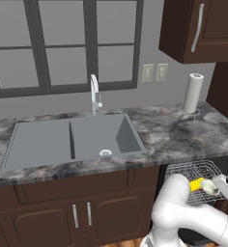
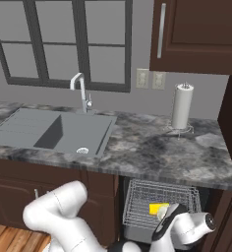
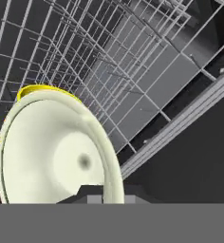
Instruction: Pick up the cup and bowl from the counter, place them in the dishwasher, and close the dishwasher door.
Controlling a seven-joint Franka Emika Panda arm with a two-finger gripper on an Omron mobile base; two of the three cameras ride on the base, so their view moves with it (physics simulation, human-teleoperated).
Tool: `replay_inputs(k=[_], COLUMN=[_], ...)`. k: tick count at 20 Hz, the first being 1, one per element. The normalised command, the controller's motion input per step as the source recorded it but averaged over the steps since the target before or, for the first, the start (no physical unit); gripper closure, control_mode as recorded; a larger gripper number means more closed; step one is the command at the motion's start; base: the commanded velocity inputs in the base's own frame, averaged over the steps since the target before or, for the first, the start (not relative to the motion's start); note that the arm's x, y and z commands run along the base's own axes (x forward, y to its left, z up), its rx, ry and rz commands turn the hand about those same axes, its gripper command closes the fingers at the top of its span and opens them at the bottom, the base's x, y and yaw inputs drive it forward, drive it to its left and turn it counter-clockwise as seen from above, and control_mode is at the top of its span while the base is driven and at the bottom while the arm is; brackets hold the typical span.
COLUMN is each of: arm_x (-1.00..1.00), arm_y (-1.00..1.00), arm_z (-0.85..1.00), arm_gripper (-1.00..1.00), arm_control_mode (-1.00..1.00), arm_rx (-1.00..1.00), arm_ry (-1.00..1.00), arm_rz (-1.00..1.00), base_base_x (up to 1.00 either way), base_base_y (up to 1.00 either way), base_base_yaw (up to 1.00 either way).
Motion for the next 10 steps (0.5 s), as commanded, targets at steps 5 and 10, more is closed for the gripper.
replay_inputs(k=[5,10], arm_x=[0.09,0.06], arm_y=[-0.16,-0.18], arm_z=[-0.35,-0.29], arm_gripper=[-1.0,-1.0], arm_control_mode=[-1.0,-1.0], arm_rx=[0.0,0.0], arm_ry=[0.02,0.01], arm_rz=[0.0,0.0], base_base_x=[0.0,0.0], base_base_y=[0.0,0.0], base_base_yaw=[0.0,0.0])
